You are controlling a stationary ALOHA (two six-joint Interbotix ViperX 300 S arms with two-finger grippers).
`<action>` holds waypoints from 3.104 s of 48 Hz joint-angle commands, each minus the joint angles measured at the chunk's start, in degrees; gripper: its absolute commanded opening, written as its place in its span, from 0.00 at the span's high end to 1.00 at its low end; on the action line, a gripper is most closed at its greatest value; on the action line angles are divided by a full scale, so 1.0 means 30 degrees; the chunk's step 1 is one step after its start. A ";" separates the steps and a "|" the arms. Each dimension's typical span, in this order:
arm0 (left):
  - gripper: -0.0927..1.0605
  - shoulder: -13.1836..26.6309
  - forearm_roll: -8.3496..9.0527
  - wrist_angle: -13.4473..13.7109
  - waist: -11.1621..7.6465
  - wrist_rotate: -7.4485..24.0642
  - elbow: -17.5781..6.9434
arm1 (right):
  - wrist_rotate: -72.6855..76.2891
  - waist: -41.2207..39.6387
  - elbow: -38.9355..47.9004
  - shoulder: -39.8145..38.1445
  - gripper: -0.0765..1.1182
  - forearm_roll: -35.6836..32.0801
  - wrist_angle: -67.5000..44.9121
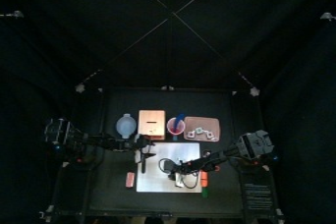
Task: Place sushi on board then cut the sushi with the knife then place the pieces on the plate
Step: Place the 4 sushi pieces on the plate
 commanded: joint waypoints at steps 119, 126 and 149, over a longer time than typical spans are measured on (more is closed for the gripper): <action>0.14 -0.0088 -0.0117 -0.0059 0.0059 -0.0059 -0.0908 | -0.0029 -1.4912 1.0137 -1.5088 0.23 -0.4951 0.2344; 0.14 -0.0059 -0.0117 -0.0059 0.0088 0.0000 -0.0967 | -0.0029 -1.4795 1.0430 -1.5088 0.23 -0.4687 0.1875; 0.14 -0.0059 -0.0117 -0.0059 0.0088 0.0000 -0.0996 | -0.0029 -1.4297 1.1045 -1.5469 0.23 -0.4189 0.2109</action>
